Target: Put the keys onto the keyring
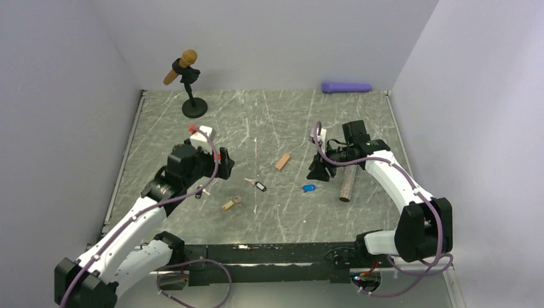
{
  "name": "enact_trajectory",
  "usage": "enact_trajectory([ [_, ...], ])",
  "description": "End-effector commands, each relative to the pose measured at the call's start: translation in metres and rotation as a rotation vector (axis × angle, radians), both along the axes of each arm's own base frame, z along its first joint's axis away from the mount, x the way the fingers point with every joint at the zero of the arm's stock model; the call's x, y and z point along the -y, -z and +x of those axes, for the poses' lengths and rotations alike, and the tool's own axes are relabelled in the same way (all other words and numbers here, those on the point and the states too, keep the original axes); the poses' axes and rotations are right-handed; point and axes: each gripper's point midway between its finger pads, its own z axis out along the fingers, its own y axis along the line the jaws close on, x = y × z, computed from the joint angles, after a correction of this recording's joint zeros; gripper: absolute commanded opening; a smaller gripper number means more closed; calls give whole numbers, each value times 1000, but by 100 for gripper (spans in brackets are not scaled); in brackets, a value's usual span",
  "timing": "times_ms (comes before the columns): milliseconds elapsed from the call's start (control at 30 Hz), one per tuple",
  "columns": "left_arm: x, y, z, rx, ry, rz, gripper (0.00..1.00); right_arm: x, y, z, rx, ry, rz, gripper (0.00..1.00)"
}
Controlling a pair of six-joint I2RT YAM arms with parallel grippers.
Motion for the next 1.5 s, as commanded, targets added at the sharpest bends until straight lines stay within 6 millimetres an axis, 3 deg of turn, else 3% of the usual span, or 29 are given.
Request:
enact_trajectory([
  [0, 1, -5, 8, -145, 26, -44, 99, -7, -20, -2, 88, -57, 116, 46],
  [100, -4, 9, 18, -224, 14, 2, 99, -8, -29, -5, 101, -72, 160, 48],
  [467, -18, 62, 36, -420, -8, 199, 99, -8, -33, -15, 157, -105, 183, 52],
  [733, -28, 83, 56, -524, -15, 351, 100, -7, -32, -16, 166, -104, 175, 52],
  [1033, -44, 88, 97, -609, -292, 82, 97, -7, -33, -18, 169, -110, 180, 53],
  [1233, -58, 92, 99, -646, -319, 46, 93, -8, -35, -21, 169, -121, 194, 54],
  [1367, -75, 97, 99, -723, -458, -59, 93, -9, -36, -22, 164, -129, 202, 55],
  [1467, -75, 99, 102, -724, -482, -126, 80, -9, -37, -23, 168, -129, 203, 55],
])
